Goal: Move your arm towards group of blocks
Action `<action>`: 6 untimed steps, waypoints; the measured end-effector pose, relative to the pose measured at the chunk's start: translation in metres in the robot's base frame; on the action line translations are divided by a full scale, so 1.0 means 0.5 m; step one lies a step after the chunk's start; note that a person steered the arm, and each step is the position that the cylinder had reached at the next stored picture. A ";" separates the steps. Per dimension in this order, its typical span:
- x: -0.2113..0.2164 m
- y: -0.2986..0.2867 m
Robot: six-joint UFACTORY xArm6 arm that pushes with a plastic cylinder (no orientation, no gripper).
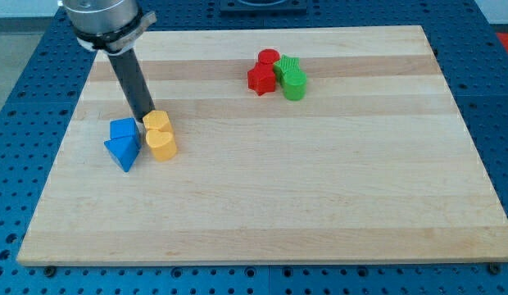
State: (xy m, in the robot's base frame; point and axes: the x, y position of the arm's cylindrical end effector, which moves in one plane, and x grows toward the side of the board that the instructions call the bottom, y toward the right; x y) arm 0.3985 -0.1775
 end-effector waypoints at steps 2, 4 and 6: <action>-0.076 0.059; -0.243 0.188; -0.251 0.389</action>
